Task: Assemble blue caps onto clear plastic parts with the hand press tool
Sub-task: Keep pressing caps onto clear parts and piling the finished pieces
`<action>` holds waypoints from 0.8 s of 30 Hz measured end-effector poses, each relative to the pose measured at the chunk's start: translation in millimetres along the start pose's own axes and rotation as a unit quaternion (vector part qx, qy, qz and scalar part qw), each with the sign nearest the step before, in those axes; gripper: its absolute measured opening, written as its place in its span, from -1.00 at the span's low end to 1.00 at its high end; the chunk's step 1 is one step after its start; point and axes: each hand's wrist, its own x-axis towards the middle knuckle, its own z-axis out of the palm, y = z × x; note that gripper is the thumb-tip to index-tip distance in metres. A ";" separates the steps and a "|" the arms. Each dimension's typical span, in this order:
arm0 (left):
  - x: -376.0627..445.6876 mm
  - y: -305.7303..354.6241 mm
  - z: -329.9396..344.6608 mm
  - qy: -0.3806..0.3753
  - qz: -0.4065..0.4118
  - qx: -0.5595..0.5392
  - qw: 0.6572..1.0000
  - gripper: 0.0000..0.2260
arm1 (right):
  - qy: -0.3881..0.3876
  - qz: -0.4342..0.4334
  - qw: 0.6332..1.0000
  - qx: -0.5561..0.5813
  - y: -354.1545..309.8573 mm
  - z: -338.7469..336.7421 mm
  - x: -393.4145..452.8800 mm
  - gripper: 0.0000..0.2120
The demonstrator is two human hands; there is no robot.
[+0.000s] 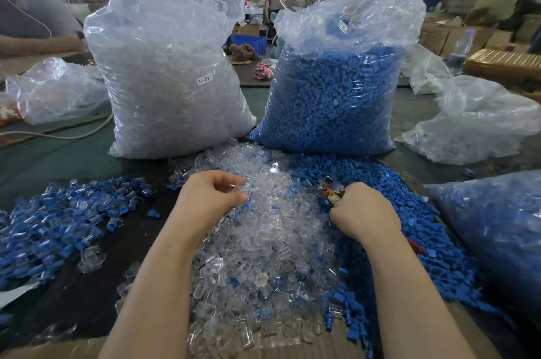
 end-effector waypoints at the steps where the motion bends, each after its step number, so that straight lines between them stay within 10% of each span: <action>1: -0.5 1.1 1.1 0.000 0.002 -0.005 1.000 -0.86 | -0.002 -0.002 1.000 0.000 0.0 0.6 -0.3 -0.88; 14: -0.2 10.4 13.7 -0.006 -0.012 -0.131 0.991 -0.94 | -0.007 0.004 1.000 -0.014 -1.2 0.1 0.9 -0.89; 24: -6.9 22.3 30.8 0.001 0.015 -0.172 0.985 -0.97 | 0.037 -0.100 0.966 0.235 -4.8 -5.4 0.9 -0.88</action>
